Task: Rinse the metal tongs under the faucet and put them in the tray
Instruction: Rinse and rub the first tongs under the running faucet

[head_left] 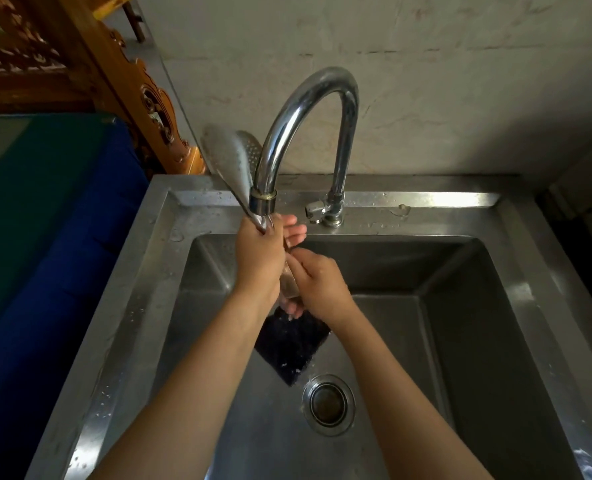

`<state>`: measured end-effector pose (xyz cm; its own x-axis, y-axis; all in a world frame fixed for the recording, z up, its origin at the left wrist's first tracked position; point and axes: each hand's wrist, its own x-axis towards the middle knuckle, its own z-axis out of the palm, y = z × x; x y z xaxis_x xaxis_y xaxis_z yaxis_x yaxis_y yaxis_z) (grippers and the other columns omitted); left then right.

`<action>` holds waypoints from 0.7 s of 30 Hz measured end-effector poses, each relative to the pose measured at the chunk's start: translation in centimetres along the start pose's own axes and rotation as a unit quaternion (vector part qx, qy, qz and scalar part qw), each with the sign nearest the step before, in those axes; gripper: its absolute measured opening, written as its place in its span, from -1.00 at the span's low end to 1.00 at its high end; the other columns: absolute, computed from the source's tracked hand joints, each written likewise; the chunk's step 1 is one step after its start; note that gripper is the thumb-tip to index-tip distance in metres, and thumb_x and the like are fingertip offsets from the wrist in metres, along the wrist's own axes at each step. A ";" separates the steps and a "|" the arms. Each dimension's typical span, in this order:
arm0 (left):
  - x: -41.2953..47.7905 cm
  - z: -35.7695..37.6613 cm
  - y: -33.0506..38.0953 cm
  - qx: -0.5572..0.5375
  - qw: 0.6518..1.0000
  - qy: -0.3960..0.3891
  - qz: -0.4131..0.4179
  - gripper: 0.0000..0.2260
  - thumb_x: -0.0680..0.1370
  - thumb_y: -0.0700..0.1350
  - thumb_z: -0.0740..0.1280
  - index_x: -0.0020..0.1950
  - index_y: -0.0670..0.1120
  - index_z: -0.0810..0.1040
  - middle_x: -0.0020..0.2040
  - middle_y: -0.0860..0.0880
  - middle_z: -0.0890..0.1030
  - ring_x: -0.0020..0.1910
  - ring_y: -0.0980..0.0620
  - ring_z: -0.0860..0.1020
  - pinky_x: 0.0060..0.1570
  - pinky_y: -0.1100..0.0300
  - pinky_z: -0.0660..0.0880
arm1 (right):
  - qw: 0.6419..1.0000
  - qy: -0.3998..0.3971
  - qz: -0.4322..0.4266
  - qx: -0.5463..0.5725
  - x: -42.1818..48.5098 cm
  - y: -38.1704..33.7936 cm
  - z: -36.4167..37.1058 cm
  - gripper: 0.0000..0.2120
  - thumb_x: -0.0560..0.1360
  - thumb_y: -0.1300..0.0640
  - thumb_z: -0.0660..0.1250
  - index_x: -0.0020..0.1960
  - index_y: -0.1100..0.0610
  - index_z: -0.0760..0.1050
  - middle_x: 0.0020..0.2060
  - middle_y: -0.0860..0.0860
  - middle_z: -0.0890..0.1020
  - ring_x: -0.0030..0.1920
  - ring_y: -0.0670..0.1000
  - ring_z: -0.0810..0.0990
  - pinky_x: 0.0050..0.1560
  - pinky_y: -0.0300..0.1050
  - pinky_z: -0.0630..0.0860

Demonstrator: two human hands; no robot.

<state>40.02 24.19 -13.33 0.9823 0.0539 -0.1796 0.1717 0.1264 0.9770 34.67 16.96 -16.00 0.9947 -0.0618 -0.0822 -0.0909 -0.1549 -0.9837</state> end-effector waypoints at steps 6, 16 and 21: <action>0.1 -0.2 0.7 -0.036 0.995 -0.091 0.022 -0.82 0.61 -0.25 0.13 -0.06 -0.08 0.50 -0.18 -0.02 0.69 -0.14 0.05 0.67 -0.13 0.27 0.57 | 0.973 0.006 0.112 0.203 0.6 -1.1 1.0 -0.50 0.52 -0.21 0.19 -0.44 0.11 0.37 -0.64 -0.03 0.43 -0.63 -0.06 0.38 -0.56 -0.26 0.34; -0.8 -1.3 -0.2 0.152 0.986 -0.021 0.064 -0.69 0.63 -0.17 0.05 -0.13 0.26 0.33 -0.12 0.14 0.58 -0.10 0.19 0.58 -0.07 0.24 0.49 | 0.968 0.133 0.057 0.204 1.0 -1.7 2.7 -0.91 0.55 0.17 0.24 -0.11 0.10 0.50 -0.29 0.04 0.58 -0.30 -0.06 0.53 -0.32 -0.23 0.49; -2.3 -1.3 -0.8 0.119 0.989 -0.061 0.063 -0.80 0.63 0.03 0.07 -0.08 0.17 0.47 -0.27 0.14 0.64 -0.26 0.33 0.59 -0.35 0.45 0.46 | 0.968 0.178 0.030 0.175 2.1 -2.5 2.5 -0.63 0.59 -0.02 0.13 -0.13 0.22 0.55 -0.36 0.02 0.59 -0.33 -0.10 0.57 -0.28 -0.24 0.54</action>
<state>37.49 25.23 -13.89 0.9964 -0.0666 -0.0531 0.0455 -0.1117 0.9927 37.07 19.67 -14.11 0.9028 -0.4059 -0.1421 -0.0642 0.1995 -0.9778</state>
